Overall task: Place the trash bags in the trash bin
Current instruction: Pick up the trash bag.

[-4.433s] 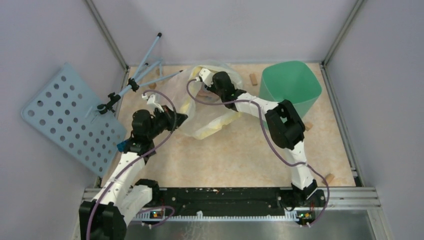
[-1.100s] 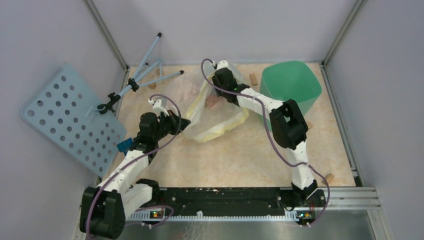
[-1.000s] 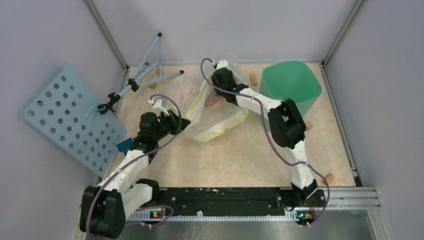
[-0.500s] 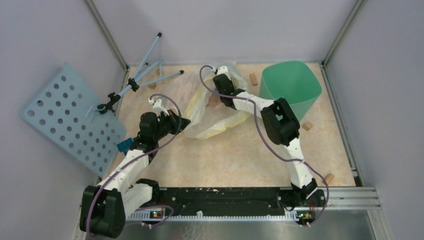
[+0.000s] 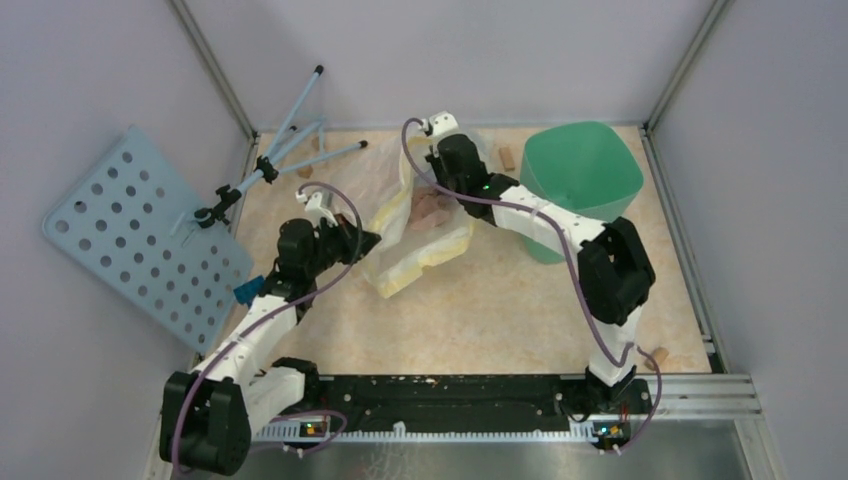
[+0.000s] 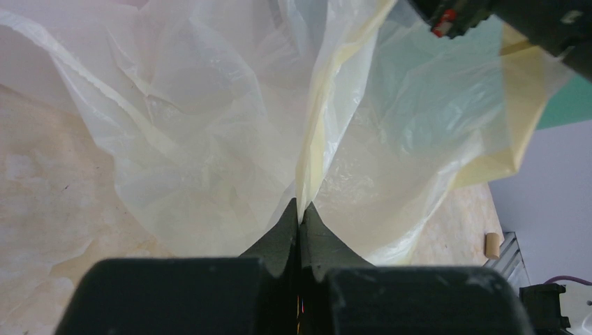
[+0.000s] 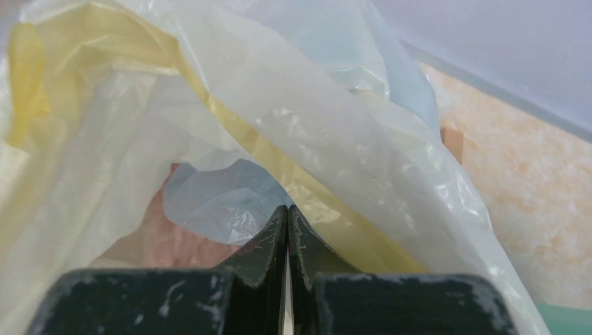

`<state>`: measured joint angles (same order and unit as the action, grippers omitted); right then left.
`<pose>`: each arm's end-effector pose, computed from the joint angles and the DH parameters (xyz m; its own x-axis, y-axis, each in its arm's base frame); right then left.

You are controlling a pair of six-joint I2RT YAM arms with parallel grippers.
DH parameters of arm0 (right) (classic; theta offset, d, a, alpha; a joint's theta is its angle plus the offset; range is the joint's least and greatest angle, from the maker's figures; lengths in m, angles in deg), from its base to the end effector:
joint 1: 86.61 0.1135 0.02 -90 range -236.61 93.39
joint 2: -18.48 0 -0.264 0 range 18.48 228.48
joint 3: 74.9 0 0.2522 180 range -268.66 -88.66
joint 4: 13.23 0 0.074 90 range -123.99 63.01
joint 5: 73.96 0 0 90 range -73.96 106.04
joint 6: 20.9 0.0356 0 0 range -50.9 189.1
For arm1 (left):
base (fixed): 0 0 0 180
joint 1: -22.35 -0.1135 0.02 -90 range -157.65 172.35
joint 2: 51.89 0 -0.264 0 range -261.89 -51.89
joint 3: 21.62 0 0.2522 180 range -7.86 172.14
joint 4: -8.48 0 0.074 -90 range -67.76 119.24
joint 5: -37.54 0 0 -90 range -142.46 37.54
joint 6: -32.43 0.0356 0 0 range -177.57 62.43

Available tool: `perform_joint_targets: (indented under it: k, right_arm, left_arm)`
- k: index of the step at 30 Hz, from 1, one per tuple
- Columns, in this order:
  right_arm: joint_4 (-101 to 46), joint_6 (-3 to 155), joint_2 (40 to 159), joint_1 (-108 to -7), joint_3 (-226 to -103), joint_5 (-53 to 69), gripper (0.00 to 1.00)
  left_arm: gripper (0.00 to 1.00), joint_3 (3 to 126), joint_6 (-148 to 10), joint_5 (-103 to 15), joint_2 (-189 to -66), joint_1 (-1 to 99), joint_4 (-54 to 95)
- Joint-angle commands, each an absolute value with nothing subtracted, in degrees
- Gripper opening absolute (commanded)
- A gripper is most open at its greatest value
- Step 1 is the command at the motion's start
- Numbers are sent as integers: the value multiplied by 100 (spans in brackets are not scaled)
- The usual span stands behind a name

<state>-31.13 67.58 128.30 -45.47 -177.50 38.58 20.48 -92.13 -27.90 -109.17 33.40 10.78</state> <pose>0.3528 0.2900 0.2848 -0.3104 -0.3037 -0.9008 -0.3546 0.9162 -0.1867 0.2152 -0.0571 0.2376 -0.5624 -0.4159 -0.7147 0.2968 0.7052 -0.6439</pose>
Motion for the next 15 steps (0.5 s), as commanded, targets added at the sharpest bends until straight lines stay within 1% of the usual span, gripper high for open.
perform_joint_targets:
  k: [1,4,6,10,15]
  right_arm:
    - [-3328,6854,12174,-4526,-17712,2576,0]
    - [-3521,6993,11997,-4497,-17755,1669,0]
    - [-3662,7043,11913,-4466,-17789,1177,0]
    - [-3953,7034,11754,-4430,-17885,835,0]
    - [-4247,6972,11396,-4429,-17751,490,0]
  left_arm:
    - [0,2388,-9113,-2948,-10746,3369,1176]
    - [0,2558,-8968,-3181,-10656,3369,1475]
    - [2,2727,-8923,-3531,-10659,3360,1715]
    - [1,3418,-8848,-4022,-10899,3226,2501]
    - [0,4167,-8680,-4277,-11188,2956,2862]
